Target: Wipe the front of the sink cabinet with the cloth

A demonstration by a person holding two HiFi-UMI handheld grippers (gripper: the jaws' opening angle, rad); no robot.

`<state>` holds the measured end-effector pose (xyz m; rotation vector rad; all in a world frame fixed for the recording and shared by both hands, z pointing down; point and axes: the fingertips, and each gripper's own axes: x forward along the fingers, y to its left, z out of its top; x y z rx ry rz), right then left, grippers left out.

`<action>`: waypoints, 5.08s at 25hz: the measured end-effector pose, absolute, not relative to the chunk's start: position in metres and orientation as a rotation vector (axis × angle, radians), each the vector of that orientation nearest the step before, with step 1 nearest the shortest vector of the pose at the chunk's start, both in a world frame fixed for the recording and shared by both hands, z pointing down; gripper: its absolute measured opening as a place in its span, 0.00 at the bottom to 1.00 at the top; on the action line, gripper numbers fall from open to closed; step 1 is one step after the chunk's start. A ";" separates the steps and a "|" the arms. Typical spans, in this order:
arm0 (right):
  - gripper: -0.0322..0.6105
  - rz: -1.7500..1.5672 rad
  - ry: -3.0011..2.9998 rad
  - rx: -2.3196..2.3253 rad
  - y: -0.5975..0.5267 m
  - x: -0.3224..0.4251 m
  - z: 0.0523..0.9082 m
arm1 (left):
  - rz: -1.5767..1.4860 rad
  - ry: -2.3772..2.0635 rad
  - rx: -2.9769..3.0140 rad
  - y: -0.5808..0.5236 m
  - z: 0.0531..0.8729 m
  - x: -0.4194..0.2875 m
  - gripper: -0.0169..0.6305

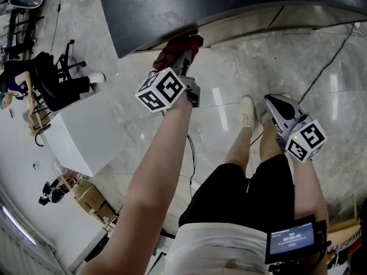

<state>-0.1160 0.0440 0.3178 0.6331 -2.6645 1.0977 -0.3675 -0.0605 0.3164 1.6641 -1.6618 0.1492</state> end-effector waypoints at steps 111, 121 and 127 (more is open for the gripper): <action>0.07 1.087 -2.642 0.358 0.130 -0.161 0.424 | 0.514 -1.679 1.466 0.008 0.523 -0.453 0.22; 0.07 0.884 -2.731 0.185 0.106 -0.160 0.480 | 0.436 -1.783 1.519 -0.016 0.523 -0.438 0.22; 0.07 0.848 -2.803 0.167 0.080 -0.165 0.514 | 0.488 -1.810 1.575 -0.029 0.526 -0.420 0.21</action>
